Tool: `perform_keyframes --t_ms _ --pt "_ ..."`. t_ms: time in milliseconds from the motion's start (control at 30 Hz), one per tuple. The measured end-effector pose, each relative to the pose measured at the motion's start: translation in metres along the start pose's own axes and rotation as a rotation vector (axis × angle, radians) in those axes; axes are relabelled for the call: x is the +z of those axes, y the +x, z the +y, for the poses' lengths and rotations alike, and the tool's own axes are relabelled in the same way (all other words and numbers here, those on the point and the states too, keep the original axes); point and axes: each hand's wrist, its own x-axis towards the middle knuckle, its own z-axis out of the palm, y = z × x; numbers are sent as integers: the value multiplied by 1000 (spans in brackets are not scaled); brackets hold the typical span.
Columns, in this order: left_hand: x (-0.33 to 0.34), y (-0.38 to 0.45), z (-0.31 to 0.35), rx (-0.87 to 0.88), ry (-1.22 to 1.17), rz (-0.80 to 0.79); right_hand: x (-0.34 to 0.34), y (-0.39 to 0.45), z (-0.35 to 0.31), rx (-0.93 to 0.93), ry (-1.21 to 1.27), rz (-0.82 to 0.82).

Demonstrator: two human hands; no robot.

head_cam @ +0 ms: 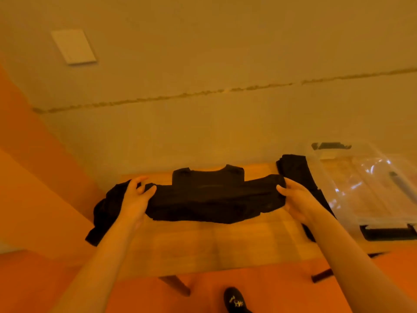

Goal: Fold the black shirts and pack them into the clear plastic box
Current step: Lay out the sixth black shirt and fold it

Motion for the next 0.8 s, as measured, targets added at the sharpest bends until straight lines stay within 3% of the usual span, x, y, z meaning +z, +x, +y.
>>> perform_keyframes --t_ms 133,267,433,600,733,800 --pt "10 22 -37 -9 225 119 -3 37 20 121 -267 199" --pt "4 36 -89 -188 563 52 -8 43 56 229 -431 233" --pt "3 25 -87 -396 389 -67 -13 47 47 244 -250 198" --pt "48 -13 -59 -50 625 -67 6 47 15 250 -48 46" --pt "137 -53 -41 139 499 -462 31 42 2 313 150 -53" --pt "164 -55 -30 223 445 -536 36 40 -7 327 189 -119"
